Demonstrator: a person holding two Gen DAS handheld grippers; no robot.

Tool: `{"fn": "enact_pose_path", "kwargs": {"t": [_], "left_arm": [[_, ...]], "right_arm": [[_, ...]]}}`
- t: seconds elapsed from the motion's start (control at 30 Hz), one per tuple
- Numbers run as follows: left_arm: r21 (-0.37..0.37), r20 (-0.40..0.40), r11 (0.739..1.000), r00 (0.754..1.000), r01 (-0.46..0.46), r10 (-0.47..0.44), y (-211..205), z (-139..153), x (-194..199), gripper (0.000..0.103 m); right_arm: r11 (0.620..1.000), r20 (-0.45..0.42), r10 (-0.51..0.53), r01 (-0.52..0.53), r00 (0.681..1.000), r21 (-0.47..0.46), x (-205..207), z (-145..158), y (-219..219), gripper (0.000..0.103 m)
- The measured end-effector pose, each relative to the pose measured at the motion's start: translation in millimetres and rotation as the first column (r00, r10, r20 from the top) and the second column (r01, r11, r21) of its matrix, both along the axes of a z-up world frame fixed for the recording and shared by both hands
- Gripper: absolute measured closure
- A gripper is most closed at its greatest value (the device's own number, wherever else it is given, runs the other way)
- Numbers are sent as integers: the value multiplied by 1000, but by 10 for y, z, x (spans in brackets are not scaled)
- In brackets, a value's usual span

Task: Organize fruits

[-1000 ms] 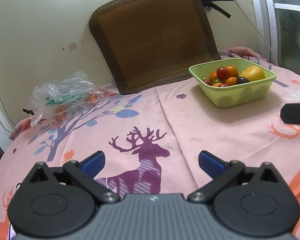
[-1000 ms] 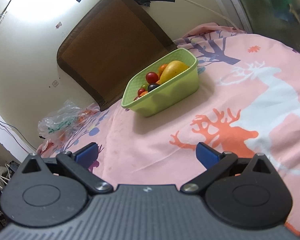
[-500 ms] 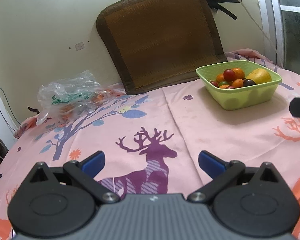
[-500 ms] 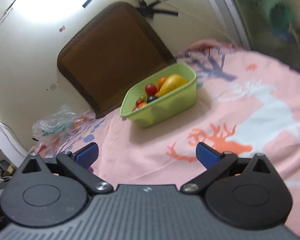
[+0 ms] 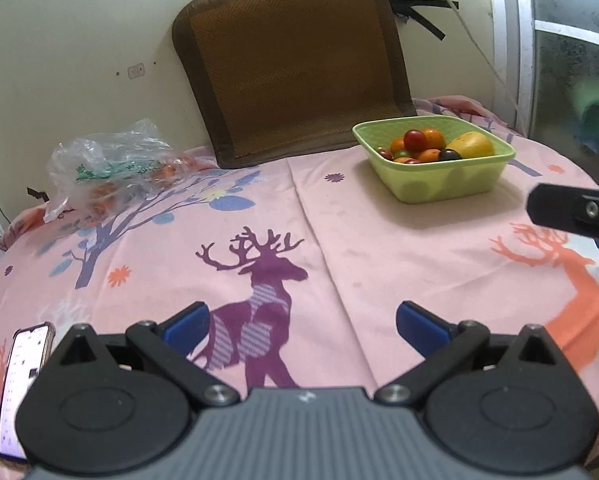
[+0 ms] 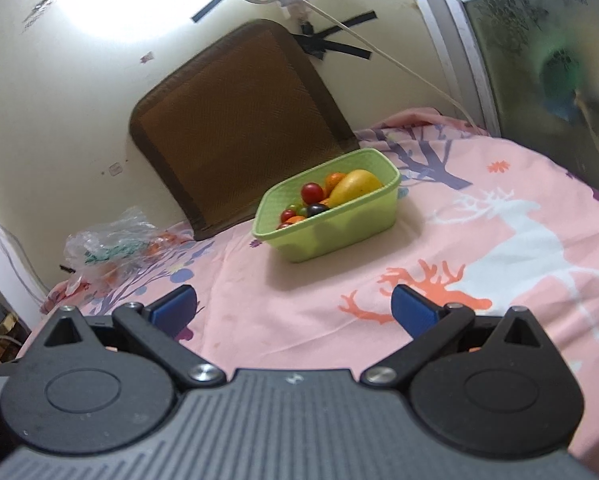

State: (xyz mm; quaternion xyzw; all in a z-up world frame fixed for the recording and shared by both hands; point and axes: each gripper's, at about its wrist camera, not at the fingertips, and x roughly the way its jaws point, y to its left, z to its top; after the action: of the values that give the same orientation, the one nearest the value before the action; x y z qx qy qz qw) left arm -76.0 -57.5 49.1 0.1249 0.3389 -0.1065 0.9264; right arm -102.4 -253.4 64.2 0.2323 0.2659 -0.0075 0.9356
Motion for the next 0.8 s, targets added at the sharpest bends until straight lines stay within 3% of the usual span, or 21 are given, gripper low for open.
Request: {"fn": "enact_pose_path", "kwargs": {"t": [0.43, 0.8], "left_arm": [[-39, 58, 999, 998, 20, -18, 129, 146, -420, 0], [-30, -19, 999, 999, 25, -26, -48, 59, -164, 0]], "right_arm": [[997, 36, 13, -10, 999, -76, -248, 157, 235, 0], [998, -55, 43, -46, 998, -49, -68, 79, 173, 0]]}}
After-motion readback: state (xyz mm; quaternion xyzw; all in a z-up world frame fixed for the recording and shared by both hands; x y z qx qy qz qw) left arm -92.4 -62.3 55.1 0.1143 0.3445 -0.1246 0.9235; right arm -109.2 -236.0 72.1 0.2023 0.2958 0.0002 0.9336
